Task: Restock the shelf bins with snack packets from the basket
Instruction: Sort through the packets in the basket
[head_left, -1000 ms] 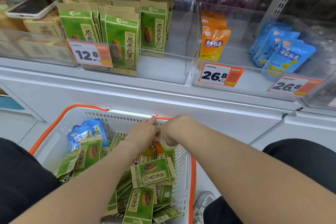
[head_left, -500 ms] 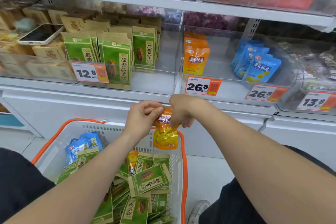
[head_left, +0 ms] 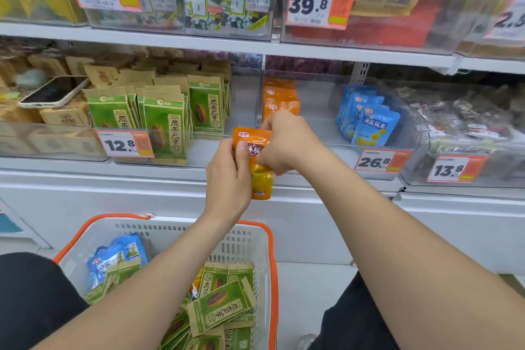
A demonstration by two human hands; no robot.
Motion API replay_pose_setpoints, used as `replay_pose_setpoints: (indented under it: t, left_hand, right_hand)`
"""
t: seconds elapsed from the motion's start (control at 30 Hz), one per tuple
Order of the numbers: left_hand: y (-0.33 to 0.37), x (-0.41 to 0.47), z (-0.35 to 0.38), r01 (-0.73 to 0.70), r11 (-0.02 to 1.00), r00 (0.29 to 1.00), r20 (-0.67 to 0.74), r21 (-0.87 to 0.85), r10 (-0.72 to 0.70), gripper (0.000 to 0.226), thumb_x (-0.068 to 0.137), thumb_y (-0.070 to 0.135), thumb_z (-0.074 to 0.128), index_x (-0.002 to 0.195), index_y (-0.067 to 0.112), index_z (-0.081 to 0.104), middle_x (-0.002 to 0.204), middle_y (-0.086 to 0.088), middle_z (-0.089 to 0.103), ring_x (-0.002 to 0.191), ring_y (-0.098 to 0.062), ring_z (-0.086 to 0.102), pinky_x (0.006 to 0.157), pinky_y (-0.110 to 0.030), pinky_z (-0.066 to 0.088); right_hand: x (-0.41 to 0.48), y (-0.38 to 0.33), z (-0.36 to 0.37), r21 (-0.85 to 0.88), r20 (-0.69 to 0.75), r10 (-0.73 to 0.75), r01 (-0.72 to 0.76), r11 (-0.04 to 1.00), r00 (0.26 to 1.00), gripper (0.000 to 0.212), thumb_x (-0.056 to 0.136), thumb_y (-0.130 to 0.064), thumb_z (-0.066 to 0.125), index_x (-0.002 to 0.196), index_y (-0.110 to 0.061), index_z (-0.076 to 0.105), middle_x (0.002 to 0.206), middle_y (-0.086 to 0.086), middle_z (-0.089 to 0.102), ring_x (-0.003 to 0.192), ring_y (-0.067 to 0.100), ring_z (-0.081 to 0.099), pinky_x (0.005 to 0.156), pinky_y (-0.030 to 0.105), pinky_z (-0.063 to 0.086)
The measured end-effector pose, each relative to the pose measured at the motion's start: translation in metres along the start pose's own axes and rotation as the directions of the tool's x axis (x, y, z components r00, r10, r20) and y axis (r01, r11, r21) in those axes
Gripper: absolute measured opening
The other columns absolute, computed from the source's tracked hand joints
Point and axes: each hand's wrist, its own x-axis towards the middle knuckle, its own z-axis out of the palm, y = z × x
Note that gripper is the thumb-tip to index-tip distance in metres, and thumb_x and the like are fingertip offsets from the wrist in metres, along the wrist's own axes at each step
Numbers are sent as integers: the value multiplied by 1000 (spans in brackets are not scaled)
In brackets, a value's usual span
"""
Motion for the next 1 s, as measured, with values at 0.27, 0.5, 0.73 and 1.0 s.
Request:
replay_pose_setpoints:
  t: [0.27,0.5,0.73,1.0]
  left_hand:
    - [18,29,11,-126,991,991,-37,38,128,30,115,30,32,116,17,58,104,0,60,96,-20,51,78,-30,33]
    - [38,49,20,-167,985,984,64,29,165,26,110,17,40,132,12,53,117,-6,54,103,-11,44,87,-25,35]
    - [42,77,12,-193,946,957,262,259,124,55,95,0,53,146,17,46,138,-11,36,131,-33,39,112,-39,35]
    - [33,90,19,-108,948,910,414,299,-27,66,99,14,48,160,3,24,137,-17,58,122,-35,58,92,-39,45]
  right_hand:
    - [1,0,-19,88,-196,-29,47,995,980,29,81,-13,74,104,-18,58,97,2,57,99,31,58,76,41,54]
    - [11,8,-47,239,-272,-70,137,961,960,43,86,-2,57,123,-24,53,109,3,62,108,29,55,90,48,52]
    - [48,43,-57,312,-367,127,-6,950,922,43,89,-1,58,126,-21,59,121,9,60,100,26,58,80,36,47]
    - [81,69,-28,265,-76,227,-200,943,971,26,89,3,66,107,-15,71,105,11,68,92,29,70,85,44,62]
